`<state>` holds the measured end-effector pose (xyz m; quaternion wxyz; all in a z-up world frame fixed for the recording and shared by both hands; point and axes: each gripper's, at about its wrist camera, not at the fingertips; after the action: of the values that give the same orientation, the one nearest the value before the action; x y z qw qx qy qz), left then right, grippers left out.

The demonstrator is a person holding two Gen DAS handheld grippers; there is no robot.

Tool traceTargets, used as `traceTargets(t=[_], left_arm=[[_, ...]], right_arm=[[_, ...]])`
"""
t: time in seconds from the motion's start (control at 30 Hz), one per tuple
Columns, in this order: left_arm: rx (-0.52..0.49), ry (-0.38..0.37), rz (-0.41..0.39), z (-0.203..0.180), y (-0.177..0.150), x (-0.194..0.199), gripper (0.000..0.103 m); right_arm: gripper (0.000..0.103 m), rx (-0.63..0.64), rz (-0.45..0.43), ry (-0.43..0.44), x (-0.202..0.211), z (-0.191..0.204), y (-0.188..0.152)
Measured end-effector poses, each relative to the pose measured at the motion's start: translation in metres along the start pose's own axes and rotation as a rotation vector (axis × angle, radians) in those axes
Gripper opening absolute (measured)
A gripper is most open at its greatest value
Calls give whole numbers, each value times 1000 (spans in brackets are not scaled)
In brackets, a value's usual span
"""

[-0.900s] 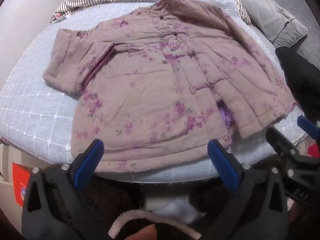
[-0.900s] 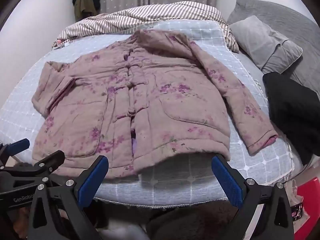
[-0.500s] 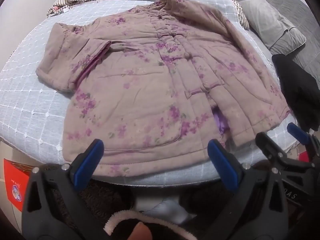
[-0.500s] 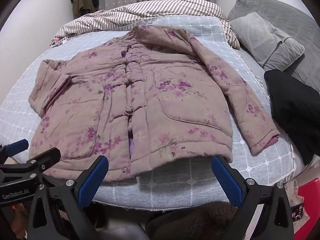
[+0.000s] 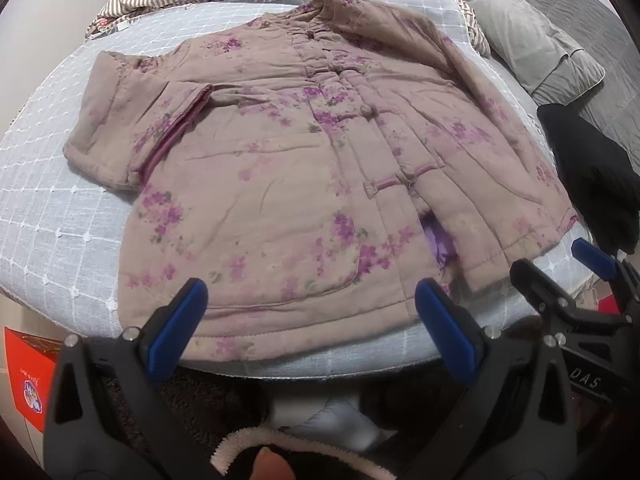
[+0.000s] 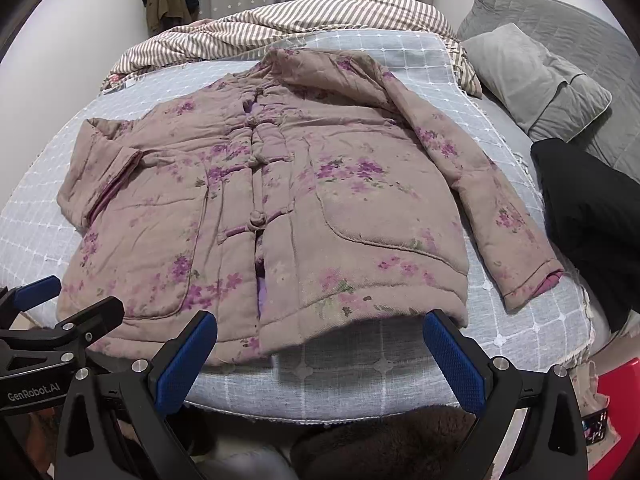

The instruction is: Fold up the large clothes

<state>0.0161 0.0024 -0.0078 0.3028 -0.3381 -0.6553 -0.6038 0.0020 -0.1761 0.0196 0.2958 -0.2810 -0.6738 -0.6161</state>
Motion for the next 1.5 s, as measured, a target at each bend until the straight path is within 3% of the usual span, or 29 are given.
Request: traceTargets(t=[1.5], left_arm=[[-23,35,-34,-2,2,3,103]], right_arm=[[103,-20,20,50,-4,3,0]])
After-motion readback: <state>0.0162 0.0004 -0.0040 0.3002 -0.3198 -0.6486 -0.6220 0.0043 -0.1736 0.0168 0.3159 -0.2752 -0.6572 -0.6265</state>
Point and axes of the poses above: each gripper's, at about its wrist camera, not at the fingertips, and x roughly against the way its jaws point, z to its left, y to its top, and after that the axes turned 8 degrees about -z, right-handed
